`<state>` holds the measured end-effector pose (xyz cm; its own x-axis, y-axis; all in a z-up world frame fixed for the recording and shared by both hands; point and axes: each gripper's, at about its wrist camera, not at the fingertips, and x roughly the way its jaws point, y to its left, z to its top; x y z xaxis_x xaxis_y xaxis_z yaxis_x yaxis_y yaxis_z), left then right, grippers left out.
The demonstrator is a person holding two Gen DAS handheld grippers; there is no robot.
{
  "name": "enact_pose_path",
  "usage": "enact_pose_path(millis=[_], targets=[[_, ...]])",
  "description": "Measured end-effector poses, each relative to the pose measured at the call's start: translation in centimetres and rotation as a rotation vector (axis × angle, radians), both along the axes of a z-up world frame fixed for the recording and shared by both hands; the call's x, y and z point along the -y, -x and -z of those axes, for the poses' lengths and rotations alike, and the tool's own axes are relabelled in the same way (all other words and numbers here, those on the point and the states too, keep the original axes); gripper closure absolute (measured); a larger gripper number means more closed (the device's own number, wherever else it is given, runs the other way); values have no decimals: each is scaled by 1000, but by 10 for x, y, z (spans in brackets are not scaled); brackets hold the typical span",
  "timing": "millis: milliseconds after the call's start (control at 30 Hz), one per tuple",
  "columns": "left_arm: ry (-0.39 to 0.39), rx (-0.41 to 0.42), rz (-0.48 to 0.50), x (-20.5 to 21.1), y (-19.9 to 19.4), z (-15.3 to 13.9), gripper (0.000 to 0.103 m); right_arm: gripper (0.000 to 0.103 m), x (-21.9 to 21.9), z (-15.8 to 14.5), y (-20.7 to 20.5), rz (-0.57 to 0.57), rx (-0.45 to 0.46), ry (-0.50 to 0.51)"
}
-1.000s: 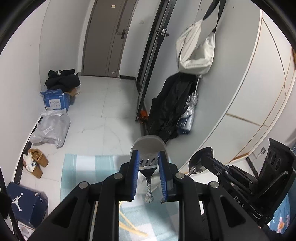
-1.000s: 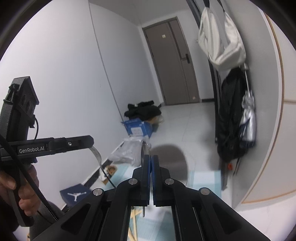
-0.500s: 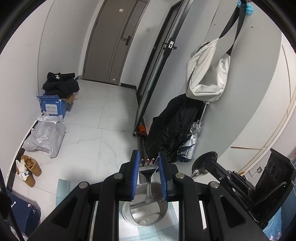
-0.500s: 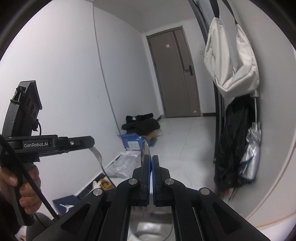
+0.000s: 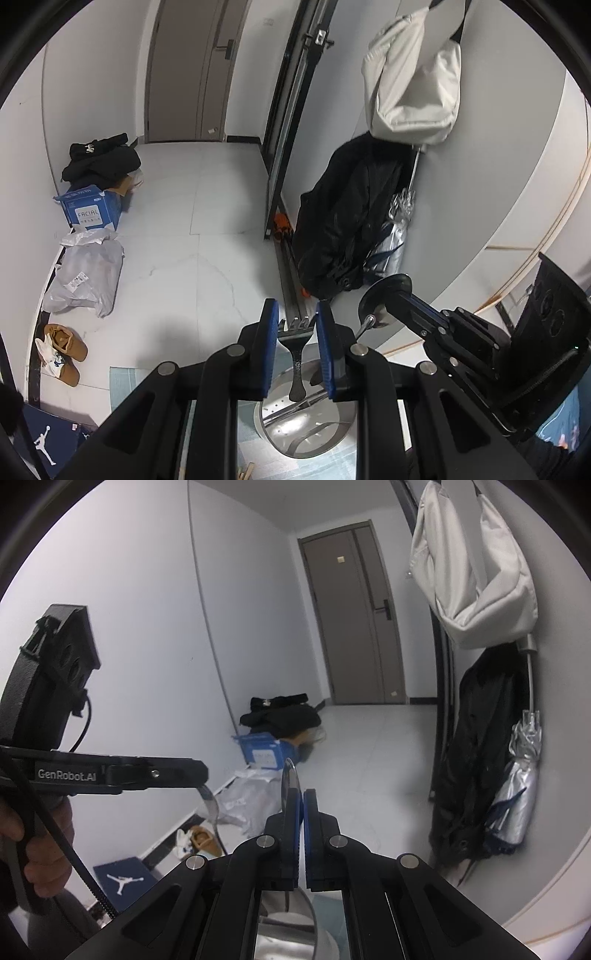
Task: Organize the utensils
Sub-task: 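Lower fork and spoon into the white holder and open both grippers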
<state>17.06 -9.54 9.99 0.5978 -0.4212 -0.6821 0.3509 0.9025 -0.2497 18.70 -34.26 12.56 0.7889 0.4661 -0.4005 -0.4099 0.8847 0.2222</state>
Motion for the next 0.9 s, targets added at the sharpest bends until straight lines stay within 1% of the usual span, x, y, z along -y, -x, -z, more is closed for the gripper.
enact_pose_path(millis=[200, 300, 400, 533, 633, 733, 767, 800, 833, 867, 900], targets=[[-51, -49, 30, 12, -5, 11, 87, 102, -2, 10, 4, -48, -9, 13], [-55, -87, 43, 15, -9, 16, 87, 101, -4, 18, 1, -63, -38, 25], [-57, -111, 35, 14, -11, 19, 87, 101, -5, 28, -3, -66, -71, 29], [-29, -163, 23, 11, -16, 27, 87, 99, -5, 40, -5, -67, -103, 24], [-5, -177, 26, 12, -15, 27, 86, 98, -4, 46, -6, -74, -137, -2], [12, -179, 30, 10, -13, 24, 84, 97, -3, 50, -4, -72, -160, -5], [27, -181, 17, 6, -13, 22, 80, 97, -4, 51, -3, -70, -167, -6], [38, -185, 4, 4, -12, 22, 70, 97, -3, 51, -1, -70, -172, -6], [51, -183, -13, 0, -11, 21, 64, 96, -1, 50, 1, -64, -174, -8], [65, -167, -41, -6, -7, 17, 53, 95, 1, 49, 4, -59, -172, -14], [64, -145, -66, -10, -2, 14, 45, 91, 3, 47, 8, -61, -169, -25]])
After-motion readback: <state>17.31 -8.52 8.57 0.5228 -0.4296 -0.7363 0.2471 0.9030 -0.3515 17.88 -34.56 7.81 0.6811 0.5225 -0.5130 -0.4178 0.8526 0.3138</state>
